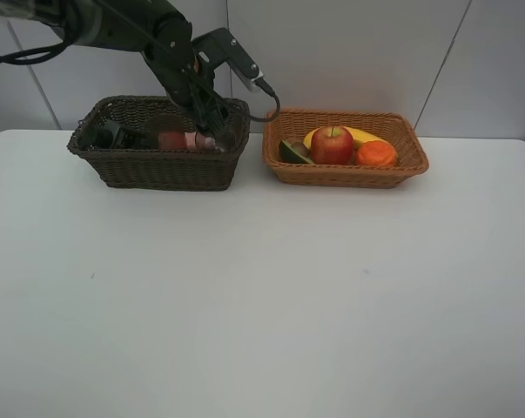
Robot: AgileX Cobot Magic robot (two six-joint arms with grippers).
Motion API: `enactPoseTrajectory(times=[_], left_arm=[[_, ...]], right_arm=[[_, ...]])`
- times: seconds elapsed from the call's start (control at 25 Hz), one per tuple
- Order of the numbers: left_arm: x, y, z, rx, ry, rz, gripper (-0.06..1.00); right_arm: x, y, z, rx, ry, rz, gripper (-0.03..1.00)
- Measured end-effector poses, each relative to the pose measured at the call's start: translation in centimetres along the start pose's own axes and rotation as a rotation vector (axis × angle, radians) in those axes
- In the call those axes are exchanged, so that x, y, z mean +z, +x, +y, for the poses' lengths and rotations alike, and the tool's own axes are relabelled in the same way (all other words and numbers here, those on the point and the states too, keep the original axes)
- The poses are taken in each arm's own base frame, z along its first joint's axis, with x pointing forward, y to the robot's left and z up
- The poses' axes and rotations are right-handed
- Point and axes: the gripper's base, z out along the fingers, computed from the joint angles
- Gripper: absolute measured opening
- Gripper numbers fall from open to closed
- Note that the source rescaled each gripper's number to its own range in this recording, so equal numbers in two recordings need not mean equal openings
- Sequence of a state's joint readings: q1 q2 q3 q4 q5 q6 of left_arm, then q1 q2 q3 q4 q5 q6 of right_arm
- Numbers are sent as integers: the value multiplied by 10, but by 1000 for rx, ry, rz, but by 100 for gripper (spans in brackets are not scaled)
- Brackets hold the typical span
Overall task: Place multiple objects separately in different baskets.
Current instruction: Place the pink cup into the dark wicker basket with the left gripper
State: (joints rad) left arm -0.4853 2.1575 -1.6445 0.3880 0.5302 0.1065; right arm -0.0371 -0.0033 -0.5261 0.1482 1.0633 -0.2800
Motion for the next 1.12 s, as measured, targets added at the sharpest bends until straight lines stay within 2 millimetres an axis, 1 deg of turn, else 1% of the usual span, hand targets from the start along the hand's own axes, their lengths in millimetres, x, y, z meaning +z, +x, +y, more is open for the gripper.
enactPoseTrajectory(times=[0.56,0.76,0.96,1.12], left_arm=[[-1,0,0,-1,0,-1,100],[-12,-3,4,-21,-1,-2,100],[-27,-3,7,-67,21,35,100],[-44,-3,10,-104,39,67,100]], right_arm=[[0,0,0,0,0,0,98],[0,0,0,0,0,0,98],[0,0,0,0,0,0,98],[0,0,0,0,0,0,98]])
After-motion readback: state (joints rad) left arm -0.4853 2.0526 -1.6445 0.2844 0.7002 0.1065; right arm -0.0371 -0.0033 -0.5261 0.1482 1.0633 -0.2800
